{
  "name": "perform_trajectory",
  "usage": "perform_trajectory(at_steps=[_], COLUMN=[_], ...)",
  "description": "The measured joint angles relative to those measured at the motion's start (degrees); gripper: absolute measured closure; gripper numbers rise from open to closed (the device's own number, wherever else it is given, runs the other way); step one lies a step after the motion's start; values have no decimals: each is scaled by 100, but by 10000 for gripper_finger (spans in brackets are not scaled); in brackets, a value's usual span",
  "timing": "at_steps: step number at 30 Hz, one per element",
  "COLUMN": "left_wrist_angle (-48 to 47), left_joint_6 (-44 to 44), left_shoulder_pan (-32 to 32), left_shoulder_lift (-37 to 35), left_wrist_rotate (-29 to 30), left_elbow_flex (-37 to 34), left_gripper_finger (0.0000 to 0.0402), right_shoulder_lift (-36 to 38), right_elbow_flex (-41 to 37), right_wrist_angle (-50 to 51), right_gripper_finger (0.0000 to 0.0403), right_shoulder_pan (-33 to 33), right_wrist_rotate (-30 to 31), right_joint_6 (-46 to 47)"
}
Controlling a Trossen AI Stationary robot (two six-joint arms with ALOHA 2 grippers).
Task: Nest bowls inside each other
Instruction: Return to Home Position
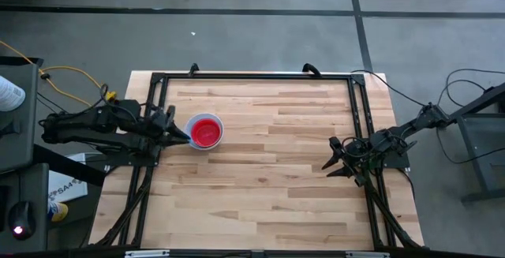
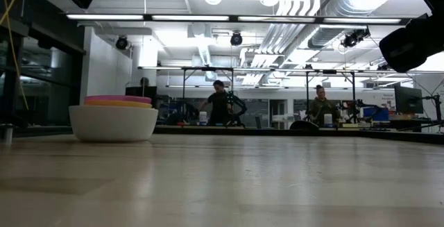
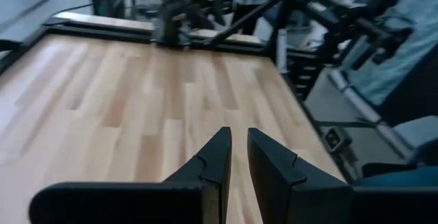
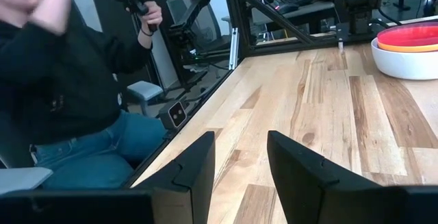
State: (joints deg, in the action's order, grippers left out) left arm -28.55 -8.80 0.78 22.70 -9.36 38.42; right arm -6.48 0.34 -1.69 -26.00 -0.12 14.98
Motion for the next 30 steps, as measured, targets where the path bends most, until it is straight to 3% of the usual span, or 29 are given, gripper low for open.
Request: perform_trajectory(at_steps=[4,15,30], left_wrist_angle=[687,1935,1940], left_joint_6=[-54,279,410], left_shoulder_pan=[0,0,0], left_shoulder_lift=[-2,-254,-1997], left_wrist_rotate=[-315,-373,-357], left_elbow_flex=[-579,-1864,-2874], left_gripper_finger=[350,350,350], right_shoulder_lift=[0,0,0], right_elbow_flex=[-2,-2,-2], right_wrist_angle=[-4,-13,-22], right_gripper_finger=[275,275,275], right_shoulder_pan=[0,0,0], right_wrist_rotate=[0,-2,-2], right_joint_6=[0,-1,-2])
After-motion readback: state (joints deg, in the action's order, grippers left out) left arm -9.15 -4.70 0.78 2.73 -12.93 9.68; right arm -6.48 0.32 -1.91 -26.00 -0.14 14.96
